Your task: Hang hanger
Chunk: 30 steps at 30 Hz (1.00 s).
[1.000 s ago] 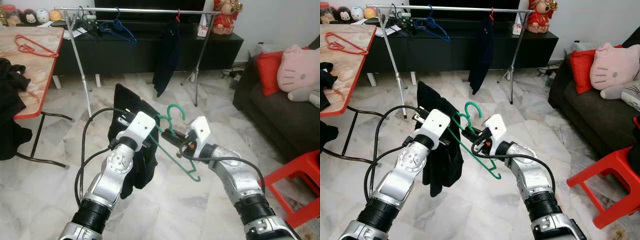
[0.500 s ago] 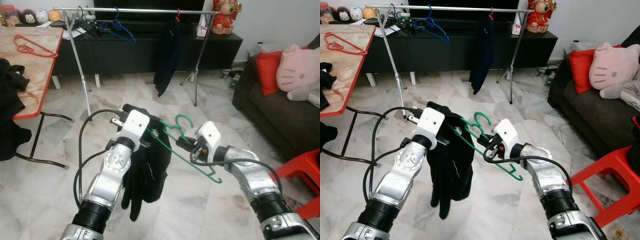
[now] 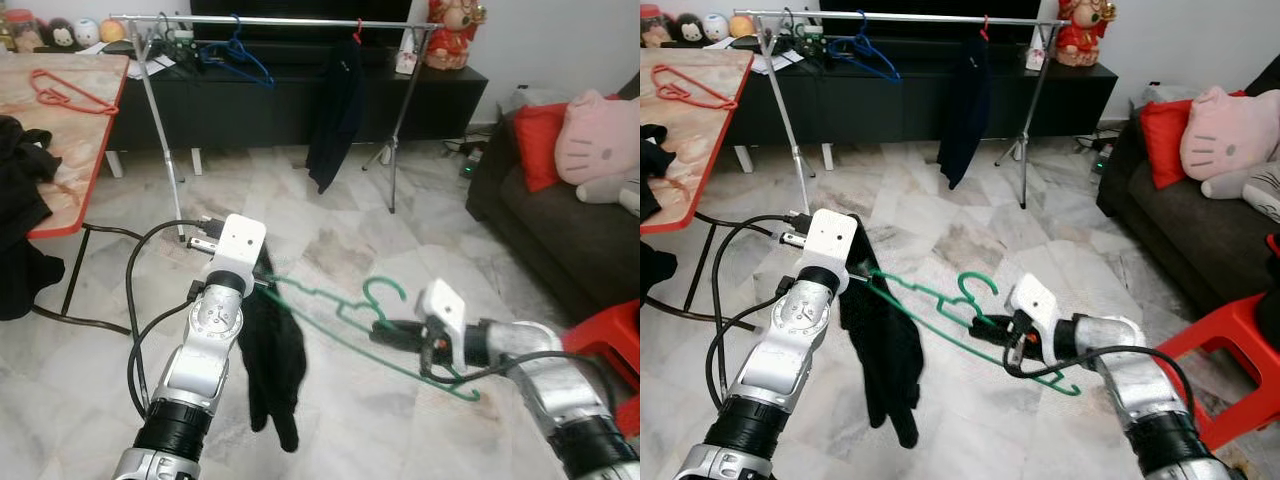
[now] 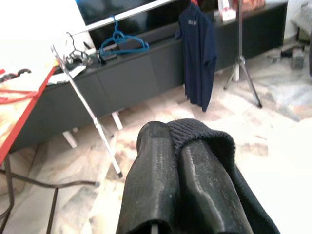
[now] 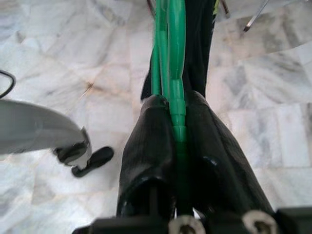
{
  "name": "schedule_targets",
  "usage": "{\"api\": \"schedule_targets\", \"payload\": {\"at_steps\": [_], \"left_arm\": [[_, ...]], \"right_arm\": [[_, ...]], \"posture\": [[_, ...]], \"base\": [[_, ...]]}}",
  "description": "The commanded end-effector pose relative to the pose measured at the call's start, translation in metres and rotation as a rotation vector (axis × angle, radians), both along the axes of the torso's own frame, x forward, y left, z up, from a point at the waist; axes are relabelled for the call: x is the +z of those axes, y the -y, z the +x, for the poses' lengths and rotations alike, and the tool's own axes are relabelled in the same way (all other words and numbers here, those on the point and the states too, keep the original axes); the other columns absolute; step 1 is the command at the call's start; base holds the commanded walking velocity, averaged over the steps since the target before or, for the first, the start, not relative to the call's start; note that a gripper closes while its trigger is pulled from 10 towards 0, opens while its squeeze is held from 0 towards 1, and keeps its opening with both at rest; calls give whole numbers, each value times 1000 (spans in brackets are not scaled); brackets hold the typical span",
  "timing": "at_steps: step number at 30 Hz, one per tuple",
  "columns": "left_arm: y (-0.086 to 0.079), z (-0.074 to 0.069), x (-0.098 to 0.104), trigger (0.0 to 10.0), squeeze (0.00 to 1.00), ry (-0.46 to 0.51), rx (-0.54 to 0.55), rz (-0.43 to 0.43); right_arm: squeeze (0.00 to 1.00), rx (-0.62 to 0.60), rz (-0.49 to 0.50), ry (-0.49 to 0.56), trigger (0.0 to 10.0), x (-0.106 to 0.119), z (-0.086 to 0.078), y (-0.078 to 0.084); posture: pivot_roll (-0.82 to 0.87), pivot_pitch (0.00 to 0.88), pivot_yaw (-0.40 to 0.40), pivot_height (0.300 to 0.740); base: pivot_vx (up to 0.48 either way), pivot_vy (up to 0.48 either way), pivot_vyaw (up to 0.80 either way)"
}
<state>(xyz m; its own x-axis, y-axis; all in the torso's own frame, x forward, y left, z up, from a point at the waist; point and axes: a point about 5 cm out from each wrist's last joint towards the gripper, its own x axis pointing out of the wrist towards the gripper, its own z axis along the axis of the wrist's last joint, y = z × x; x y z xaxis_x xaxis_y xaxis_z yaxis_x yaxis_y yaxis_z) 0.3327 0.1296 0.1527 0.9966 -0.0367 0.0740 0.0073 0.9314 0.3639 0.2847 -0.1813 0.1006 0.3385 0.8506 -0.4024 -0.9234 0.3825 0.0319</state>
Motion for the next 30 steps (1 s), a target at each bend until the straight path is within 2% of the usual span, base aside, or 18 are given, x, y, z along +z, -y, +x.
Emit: {"api": "schedule_targets", "payload": {"at_steps": [1, 3, 5, 6, 7, 9, 10, 11, 12, 13, 14, 15, 17, 18, 22, 23, 30], "left_arm": [[-3, 3, 0, 0, 0, -22, 33, 40], [-23, 3, -6, 0, 0, -66, 104, 85], [-29, 3, -7, 0, 0, -74, 126, 89], [-48, 2, -8, 0, 0, -89, 186, 71], [-48, 2, -8, 0, 0, -89, 186, 71], [-70, -4, -11, 0, 0, -103, 229, 44], [-76, -7, -13, 235, 0, -105, 233, 63], [-82, -10, -16, 2235, 0, -108, 236, 85], [-88, -15, -19, 4941, 0, -109, 231, 99], [-91, -18, -21, 4941, 0, -111, 226, 107], [-96, -25, -23, 10000, 0, -103, 228, 79], [-97, -29, -23, 10000, 0, -98, 227, 49], [-97, -37, -23, 10000, 0, -82, 207, -1], [-94, -41, -23, 10000, 0, -67, 185, -36], [-88, -49, -18, 10000, 0, -18, 155, -142], [-86, -50, -15, 10000, 0, 7, 152, -161], [-86, -50, -15, 10000, 0, 7, 152, -161]], "right_arm": [[0, 58, -11, -18, 0, 5, -7, 3], [0, 65, -24, -32, 0, 6, -11, 8], [0, 60, -26, -33, 0, 6, -12, 10], [0, 26, -39, -25, 0, 6, -11, 17], [0, 26, -39, -25, 0, 6, -11, 17], [0, -61, -47, -20, 0, 3, -6, 27], [0, -101, -49, -11, 0, 1, -3, 30], [0, -143, -52, 0, 0, -2, -1, 33], [0, -195, -55, -9, 0, -8, 1, 37], [0, -227, -57, -19, 0, -11, 1, 39], [0, -338, -83, -28, 8549, -23, 5, 47], [0, -417, -87, -45, 10000, -30, 6, 51], [0, -603, -127, -86, 10000, -48, 8, 62], [0, -749, -182, -136, 10000, -63, 5, 71], [0, -1076, -271, -293, 10000, -99, -17, 89], [0, -1118, -301, -310, 10000, -108, -25, 90], [0, -1118, -301, -310, 10000, -108, -25, 90]], "posture": [[-5, 0, -115, 740], [-5, 0, -118, 740], [-5, 0, -118, 740], [-3, 0, -120, 740], [-3, 0, -120, 740], [-4, 0, -119, 740], [-1, 0, -119, 740], [-1, 0, -119, 740], [3, 0, -121, 740], [4, 0, -121, 740], [7, 0, -123, 740], [11, 0, -123, 740], [13, 0, -123, 740], [13, 0, -123, 740], [21, 0, -121, 740], [21, 0, -121, 740], [21, 0, -121, 740]], "base": [[0, 0, 0], [0, 0, 0], [0, 0, 0], [0, 0, 0], [0, 0, 0], [0, 0, 0], [0, 0, 0], [0, 0, 0], [0, 0, 0], [0, 0, 0], [0, 0, 0], [0, 0, 0], [0, 0, 0], [0, 0, 0], [0, 0, 0], [0, 0, 0], [0, 0, 0]]}}
